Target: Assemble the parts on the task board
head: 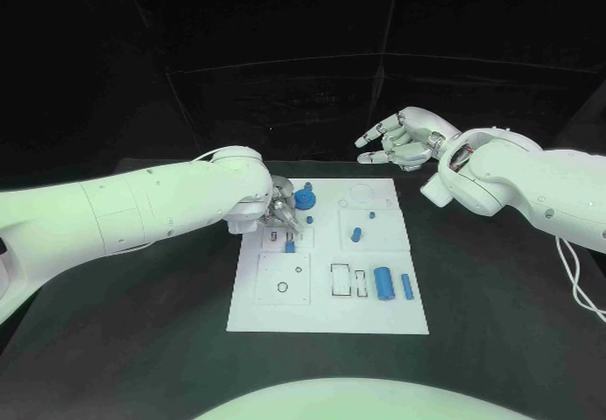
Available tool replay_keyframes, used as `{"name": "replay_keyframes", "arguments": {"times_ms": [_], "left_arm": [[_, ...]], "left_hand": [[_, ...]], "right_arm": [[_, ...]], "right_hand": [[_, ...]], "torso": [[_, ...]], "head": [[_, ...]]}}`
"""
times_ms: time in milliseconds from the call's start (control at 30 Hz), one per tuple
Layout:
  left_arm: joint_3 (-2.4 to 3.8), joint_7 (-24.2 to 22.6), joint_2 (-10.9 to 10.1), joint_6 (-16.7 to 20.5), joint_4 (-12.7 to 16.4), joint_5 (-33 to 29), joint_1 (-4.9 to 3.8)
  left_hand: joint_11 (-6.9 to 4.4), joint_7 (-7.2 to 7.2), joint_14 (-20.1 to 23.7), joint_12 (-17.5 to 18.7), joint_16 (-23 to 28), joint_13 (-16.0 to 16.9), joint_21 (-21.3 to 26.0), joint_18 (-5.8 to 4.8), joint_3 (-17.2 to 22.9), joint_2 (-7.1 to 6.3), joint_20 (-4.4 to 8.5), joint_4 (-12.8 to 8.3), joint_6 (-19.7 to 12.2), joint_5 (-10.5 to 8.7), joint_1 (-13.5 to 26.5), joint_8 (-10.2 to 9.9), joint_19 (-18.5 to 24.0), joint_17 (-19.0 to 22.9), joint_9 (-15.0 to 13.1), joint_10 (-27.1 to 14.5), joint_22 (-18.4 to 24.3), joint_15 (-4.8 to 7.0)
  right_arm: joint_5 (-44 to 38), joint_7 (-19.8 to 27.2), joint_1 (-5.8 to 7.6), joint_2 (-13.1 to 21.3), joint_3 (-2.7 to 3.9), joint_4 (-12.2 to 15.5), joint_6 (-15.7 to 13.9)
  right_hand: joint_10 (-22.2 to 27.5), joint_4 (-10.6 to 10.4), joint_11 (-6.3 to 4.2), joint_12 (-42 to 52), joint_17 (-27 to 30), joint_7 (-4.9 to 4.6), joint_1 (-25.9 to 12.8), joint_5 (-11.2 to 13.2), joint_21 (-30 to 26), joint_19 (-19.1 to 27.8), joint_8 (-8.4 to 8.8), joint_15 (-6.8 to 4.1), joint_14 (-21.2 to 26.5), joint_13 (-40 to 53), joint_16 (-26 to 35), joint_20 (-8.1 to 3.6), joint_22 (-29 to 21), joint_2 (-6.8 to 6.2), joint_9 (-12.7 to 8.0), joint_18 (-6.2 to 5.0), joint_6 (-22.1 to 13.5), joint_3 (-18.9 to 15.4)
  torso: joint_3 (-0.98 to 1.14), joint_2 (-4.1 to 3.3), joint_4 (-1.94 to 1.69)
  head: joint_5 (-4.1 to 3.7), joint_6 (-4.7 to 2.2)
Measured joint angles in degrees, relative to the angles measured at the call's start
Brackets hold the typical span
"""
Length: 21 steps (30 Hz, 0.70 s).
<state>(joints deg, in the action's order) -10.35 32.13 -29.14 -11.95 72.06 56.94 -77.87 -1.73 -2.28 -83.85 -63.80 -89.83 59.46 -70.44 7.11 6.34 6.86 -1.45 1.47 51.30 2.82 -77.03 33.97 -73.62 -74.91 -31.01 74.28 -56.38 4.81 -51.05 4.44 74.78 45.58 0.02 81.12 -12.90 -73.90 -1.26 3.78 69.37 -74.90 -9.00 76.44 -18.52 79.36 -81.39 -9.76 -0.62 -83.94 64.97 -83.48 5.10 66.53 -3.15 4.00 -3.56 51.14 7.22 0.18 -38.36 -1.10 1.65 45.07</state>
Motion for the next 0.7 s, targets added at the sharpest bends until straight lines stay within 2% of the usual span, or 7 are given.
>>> {"name": "replay_keyframes", "arguments": {"times_ms": [300,467,500,633,700], "left_arm": [[0.00,-0.9,-1.5,1.6,0.9,-0.2,0.02],[0.00,-2.0,-3.6,3.1,2.4,-0.2,0.11],[0.00,-2.3,-4.3,3.5,2.8,-0.3,0.15],[0.00,-4.0,-7.4,6.4,4.7,-1.2,0.21],[0.00,-5.5,-9.5,8.7,5.9,-2.3,0.23]], "left_hand": [[-0.01,-0.19,0.0,0.0,0.0,0.0,0.0,0.00,2.7,-1.96,-0.12,0.8,0.2,0.02,3.8,0.0,0.1,0.0,-0.2,0.0,-0.1,0.00],[-0.01,-0.23,0.0,0.3,0.0,-0.5,0.0,0.00,3.4,-2.55,-0.19,1.5,0.1,0.05,5.4,-0.7,0.2,0.0,-0.1,0.0,-0.1,0.00],[0.22,-0.61,0.0,0.8,0.0,-0.9,0.0,0.00,3.7,-2.85,-0.31,1.7,-0.2,0.05,5.7,-1.2,0.4,0.0,0.1,-0.2,0.1,0.00],[1.48,-2.06,-0.1,3.9,0.5,-4.2,1.5,-0.01,4.8,-3.96,-0.80,2.3,-1.7,0.05,6.9,-3.7,1.9,0.0,1.7,-2.1,2.3,-0.57],[1.97,-2.78,-0.2,8.4,1.7,-9.0,3.5,-0.01,5.4,-4.39,-1.09,2.3,-2.4,0.05,7.3,-4.9,3.6,0.0,2.7,-5.2,5.3,-1.07]], "right_arm": [[0.0,0.0,0.00,0.1,0.00,0.0,0.0],[-0.6,0.0,0.00,0.1,0.00,0.7,0.1],[-1.0,0.0,0.00,0.1,0.00,0.9,0.1],[-3.9,-0.3,-0.01,-0.2,-0.02,2.2,0.5],[-6.6,-0.6,-0.01,-0.4,-0.02,3.2,0.9]], "right_hand": [[0.0,0.0,0.00,0.0,0.0,0.00,0.0,-0.3,0.0,0.0,0.00,0.00,0.0,0.0,0.0,0.00,0.0,0.00,0.0,0.00,0.0,0.0],[0.1,0.5,-0.12,0.0,0.0,0.00,0.8,-0.7,0.0,0.0,-0.38,0.00,0.0,0.0,0.0,0.00,0.0,0.76,0.0,0.00,0.0,0.5],[0.2,0.8,-0.21,0.0,0.0,0.00,1.5,-0.7,0.0,0.0,-0.38,0.00,0.0,0.0,0.0,0.00,0.0,0.69,0.0,0.00,0.0,0.8],[0.2,1.9,-0.21,0.0,0.0,0.23,2.8,-0.7,0.0,0.0,-1.05,0.00,0.0,0.2,0.0,-0.03,0.5,0.85,0.0,0.00,1.1,1.9],[0.0,2.4,-0.45,0.2,0.0,0.39,3.2,-0.1,0.0,-0.3,-1.28,-0.19,-0.2,0.6,-0.1,-0.31,1.1,0.74,0.0,0.00,2.0,2.4]], "torso": [[0.00,0.00,0.05],[0.00,0.00,0.05],[0.00,0.00,0.05],[-0.01,0.03,0.01],[-0.01,0.07,-0.04]], "head": [[-0.01,0.09],[-0.03,0.09],[-0.03,0.09],[0.00,0.02],[0.05,-0.05]]}}
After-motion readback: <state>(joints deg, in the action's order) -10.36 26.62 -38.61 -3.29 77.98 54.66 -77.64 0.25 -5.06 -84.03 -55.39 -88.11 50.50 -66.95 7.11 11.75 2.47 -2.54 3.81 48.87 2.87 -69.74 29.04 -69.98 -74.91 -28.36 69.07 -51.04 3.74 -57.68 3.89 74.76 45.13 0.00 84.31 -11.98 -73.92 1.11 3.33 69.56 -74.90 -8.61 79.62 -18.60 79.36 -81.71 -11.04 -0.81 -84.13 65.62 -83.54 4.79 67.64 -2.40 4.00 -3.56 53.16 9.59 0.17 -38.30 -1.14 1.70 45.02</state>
